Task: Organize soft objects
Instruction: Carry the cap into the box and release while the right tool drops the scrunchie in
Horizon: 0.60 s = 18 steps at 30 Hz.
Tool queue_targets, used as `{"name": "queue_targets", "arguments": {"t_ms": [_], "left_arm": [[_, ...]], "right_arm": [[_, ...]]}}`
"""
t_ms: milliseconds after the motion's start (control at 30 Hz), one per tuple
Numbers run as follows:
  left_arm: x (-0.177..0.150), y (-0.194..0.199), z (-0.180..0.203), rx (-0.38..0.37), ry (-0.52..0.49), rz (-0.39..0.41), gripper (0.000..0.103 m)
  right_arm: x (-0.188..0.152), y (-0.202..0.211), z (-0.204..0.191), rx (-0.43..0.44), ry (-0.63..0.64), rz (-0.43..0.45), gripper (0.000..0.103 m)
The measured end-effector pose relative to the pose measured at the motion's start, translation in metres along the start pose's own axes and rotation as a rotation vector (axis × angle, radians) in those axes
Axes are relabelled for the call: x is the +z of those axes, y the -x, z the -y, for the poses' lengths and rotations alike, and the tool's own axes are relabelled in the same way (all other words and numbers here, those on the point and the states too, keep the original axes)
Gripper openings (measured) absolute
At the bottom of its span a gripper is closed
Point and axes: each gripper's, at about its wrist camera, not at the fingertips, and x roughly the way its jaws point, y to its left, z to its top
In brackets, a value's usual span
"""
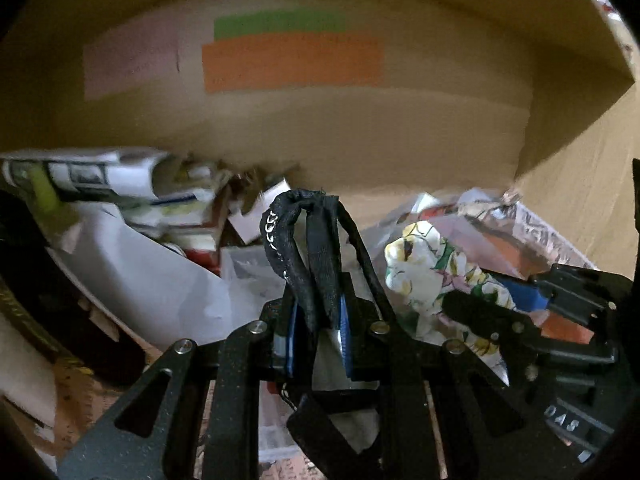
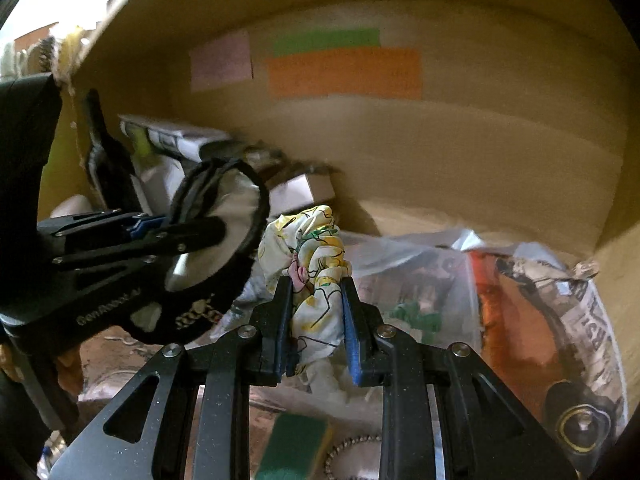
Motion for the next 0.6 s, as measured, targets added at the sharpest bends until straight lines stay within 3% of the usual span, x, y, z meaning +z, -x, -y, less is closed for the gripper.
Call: {"name": "queue_targets", "arguments": {"t_ms": [267, 400, 433, 600], "left_arm": [[-0.01, -0.034, 0.003, 0.001, -0.023, -0.088, 0.02], [-0.013, -0.035, 0.001, -0.01, -0.015, -0.113, 0.044], [-0.014, -0.033, 0.001, -0.013, -0.012, -0.112, 0.051], [-0.014, -0.012, -0.001, -0.008, -0.015, -0.072, 0.064]], "right_arm": [[-0.007, -0.024, 0.001, 0.003, 0.003, -0.084, 0.022], [-0.011, -0.027, 0.0, -0.005, 0.012, -0.108, 0.023], [-0.011, -0.029, 0.0, -0.008, 0.015, -0.114, 0.027], [-0.01, -0.028, -0.004, -0.029, 0.034, -0.105, 0.045]]}}
